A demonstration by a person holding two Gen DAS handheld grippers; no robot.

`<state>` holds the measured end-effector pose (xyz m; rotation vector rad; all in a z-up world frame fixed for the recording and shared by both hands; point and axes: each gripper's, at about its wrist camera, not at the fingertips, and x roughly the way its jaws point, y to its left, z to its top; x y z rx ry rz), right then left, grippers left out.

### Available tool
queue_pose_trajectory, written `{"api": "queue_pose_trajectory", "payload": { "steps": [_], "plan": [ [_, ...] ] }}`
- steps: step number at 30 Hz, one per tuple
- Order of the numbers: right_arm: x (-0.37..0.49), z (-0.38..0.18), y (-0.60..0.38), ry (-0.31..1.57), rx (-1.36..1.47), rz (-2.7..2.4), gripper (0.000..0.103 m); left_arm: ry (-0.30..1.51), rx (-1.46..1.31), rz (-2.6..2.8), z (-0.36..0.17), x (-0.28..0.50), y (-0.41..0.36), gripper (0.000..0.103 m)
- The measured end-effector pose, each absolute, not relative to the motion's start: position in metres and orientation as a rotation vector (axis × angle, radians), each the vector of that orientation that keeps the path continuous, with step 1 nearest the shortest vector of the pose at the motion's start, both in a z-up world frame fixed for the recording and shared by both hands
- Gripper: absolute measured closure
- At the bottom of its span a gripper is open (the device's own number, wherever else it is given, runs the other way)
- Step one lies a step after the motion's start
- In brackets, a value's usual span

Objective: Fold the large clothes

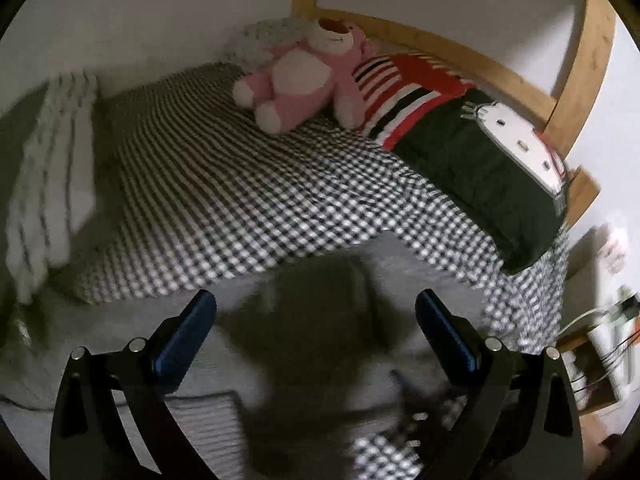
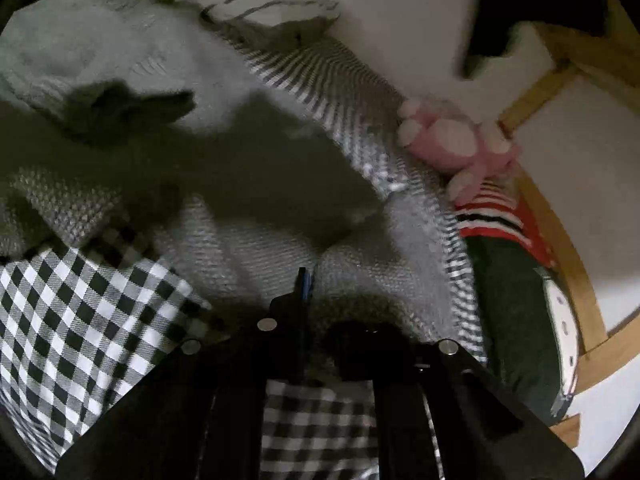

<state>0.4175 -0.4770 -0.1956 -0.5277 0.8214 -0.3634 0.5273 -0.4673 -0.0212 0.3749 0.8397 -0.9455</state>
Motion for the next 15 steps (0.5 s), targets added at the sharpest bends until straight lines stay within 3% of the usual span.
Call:
{"api": "queue_pose_trajectory", "payload": {
  "steps": [5, 7, 11, 15],
  "plan": [
    [0.415, -0.212, -0.451, 0.844, -0.699, -0.315, 0.092, 0.884, 0.474, -1.14, -0.021, 0.512, -0.504, 0.005],
    [0.418, -0.235, -0.433, 0.869, -0.847, -0.316, 0.092, 0.889, 0.681, -1.166, -0.034, 0.494, -0.534, 0.005],
    [0.421, -0.236, -0.43, 0.875, -0.881, -0.33, 0.092, 0.882, 1.203, -1.052, -0.095, 0.457, -0.587, 0.005],
    [0.423, -0.24, -0.425, 0.88, -0.929, -0.345, 0.092, 0.92, 1.308, -0.993, -0.125, 0.438, -0.609, 0.005]
  ]
}}
